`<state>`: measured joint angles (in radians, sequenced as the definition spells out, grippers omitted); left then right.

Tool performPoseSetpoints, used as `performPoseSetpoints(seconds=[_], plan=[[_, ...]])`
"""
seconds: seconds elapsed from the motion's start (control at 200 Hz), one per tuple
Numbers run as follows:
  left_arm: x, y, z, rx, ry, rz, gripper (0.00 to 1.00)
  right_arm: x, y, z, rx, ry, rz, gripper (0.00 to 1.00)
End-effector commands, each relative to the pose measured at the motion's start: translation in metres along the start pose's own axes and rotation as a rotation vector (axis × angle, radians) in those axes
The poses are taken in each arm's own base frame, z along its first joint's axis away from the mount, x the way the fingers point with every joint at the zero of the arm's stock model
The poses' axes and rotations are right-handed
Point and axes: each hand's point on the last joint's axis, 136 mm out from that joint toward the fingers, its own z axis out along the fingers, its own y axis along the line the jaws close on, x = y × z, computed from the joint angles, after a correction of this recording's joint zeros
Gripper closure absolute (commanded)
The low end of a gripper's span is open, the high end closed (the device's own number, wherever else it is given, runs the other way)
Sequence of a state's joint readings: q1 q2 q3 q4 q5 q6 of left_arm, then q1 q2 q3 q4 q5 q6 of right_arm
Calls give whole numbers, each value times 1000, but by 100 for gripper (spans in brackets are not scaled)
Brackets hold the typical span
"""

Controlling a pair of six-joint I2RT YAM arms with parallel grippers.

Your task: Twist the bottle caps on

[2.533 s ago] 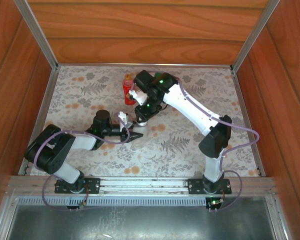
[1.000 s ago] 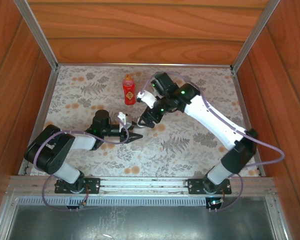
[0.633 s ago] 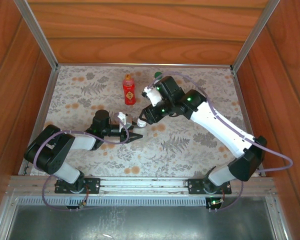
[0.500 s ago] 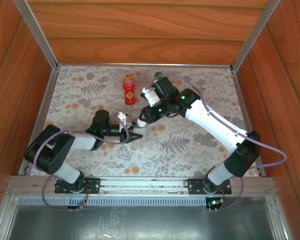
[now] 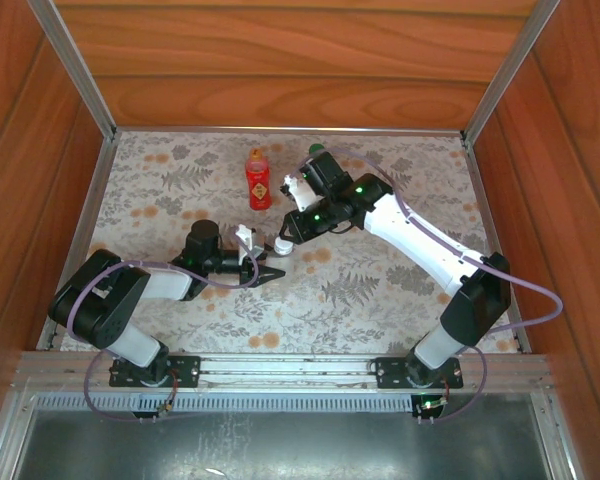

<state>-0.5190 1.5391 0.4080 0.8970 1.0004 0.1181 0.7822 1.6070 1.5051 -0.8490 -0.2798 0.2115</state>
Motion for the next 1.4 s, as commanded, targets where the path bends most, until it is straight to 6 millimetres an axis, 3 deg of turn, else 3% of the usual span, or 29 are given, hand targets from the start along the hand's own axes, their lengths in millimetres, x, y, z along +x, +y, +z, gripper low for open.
performPoseSetpoints(seconds=[0.0,0.215,0.37,0.495,0.745,0.939,1.194,1.394], plan=[[-7,0,-2,-8,-20,50,54,31,-2,7,-44,106,91,71],[-5,4,-1,-25,-15,45,54,45,30,0,-241,143,136,74],[-6,5,-2,-28,-17,47,54,48,28,-13,-219,102,125,73],[-10,2,-2,-14,-24,49,54,42,17,-24,-176,23,81,53],[-16,-9,-2,48,-39,29,54,15,8,-41,-117,-217,-226,34],[-21,-16,0,94,-46,21,54,-5,9,-41,-181,-237,-233,39],[-34,-30,2,155,-65,42,54,16,48,-39,-476,-309,-540,25],[-39,-36,4,175,-70,52,54,18,51,-35,-532,-312,-595,30]])
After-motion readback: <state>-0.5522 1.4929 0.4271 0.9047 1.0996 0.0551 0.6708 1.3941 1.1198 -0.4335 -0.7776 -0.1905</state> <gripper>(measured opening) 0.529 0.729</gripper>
